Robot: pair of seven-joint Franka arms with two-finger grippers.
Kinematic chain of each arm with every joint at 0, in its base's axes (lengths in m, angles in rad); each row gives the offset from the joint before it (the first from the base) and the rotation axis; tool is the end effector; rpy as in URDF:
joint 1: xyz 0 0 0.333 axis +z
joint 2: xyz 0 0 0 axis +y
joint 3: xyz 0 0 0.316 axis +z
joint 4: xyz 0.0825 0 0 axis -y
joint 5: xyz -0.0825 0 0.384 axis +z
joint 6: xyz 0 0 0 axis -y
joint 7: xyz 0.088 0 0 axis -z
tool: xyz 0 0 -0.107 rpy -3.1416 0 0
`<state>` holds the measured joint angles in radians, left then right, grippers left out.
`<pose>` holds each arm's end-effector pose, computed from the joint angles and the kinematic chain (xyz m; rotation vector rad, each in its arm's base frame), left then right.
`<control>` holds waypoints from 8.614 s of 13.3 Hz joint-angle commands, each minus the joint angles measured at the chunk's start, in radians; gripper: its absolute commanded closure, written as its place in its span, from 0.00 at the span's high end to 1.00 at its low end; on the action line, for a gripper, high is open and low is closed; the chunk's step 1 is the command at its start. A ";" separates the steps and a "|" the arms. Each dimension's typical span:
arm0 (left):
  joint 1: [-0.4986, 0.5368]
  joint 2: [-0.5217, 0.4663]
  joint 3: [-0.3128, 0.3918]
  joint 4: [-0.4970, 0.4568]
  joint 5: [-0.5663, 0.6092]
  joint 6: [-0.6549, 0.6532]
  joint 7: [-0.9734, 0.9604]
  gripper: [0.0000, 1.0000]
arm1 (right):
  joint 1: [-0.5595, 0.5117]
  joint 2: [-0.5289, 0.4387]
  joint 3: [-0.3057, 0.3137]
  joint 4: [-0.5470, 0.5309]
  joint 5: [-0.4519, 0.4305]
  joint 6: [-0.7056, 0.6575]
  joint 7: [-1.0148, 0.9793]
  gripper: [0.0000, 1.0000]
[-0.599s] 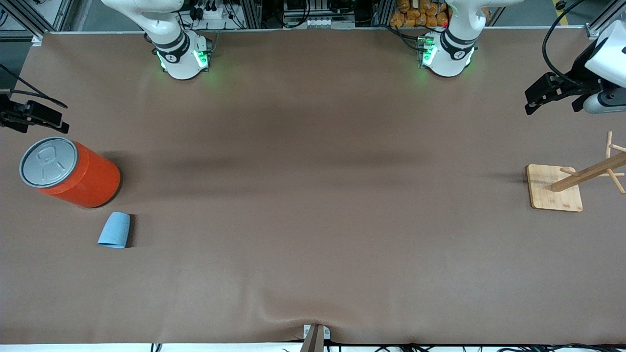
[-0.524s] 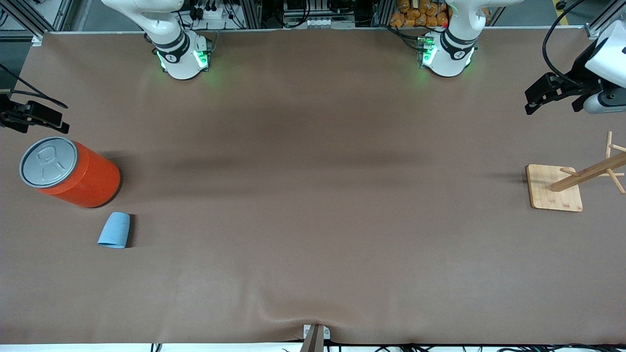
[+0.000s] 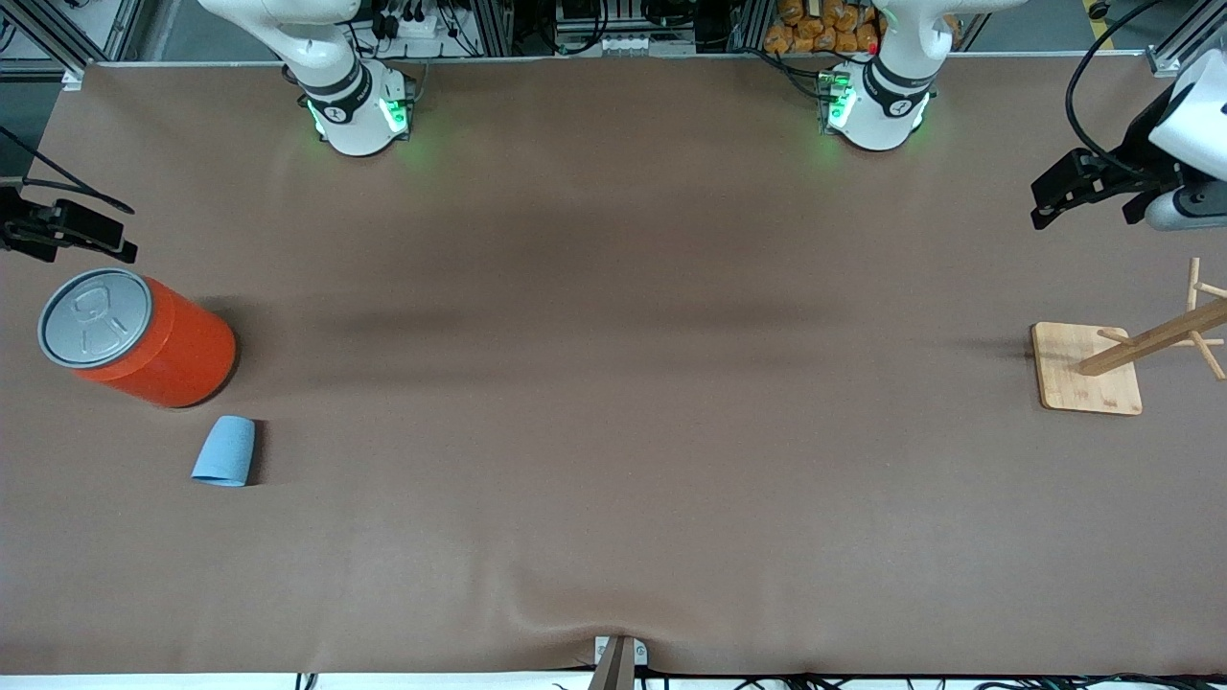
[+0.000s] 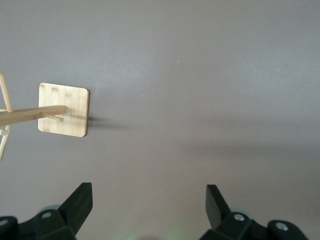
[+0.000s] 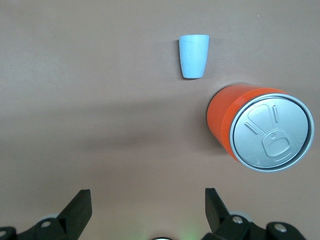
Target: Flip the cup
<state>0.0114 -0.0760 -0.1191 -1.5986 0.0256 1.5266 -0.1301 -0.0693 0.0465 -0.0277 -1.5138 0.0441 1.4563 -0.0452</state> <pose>0.5234 -0.0564 0.6484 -3.1074 -0.0371 -0.0117 0.5545 -0.0484 0.6159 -3.0868 0.0758 0.1556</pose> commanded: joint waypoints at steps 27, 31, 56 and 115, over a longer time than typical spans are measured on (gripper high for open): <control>0.005 0.015 -0.004 0.023 0.007 0.003 0.030 1.00 | -0.073 0.607 0.006 -0.060 -0.053 0.634 -0.278 1.00; 0.005 0.015 -0.004 0.023 0.007 0.003 0.030 1.00 | -0.095 0.645 0.006 -0.060 -0.047 0.713 -0.390 1.00; 0.007 0.018 -0.002 0.014 0.004 -0.002 0.032 1.00 | 0.000 0.524 0.017 -0.074 0.097 0.615 -0.626 0.42; 0.044 0.022 -0.004 0.013 -0.007 -0.007 0.113 1.00 | 0.617 0.515 0.239 -0.060 -0.026 0.704 -0.630 1.00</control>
<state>0.0510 -0.0556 -0.1169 -1.6016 0.0252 1.5222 -0.0359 0.5636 0.6112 0.2108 -1.5479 0.0176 2.1919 -0.7240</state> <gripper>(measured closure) 0.000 0.000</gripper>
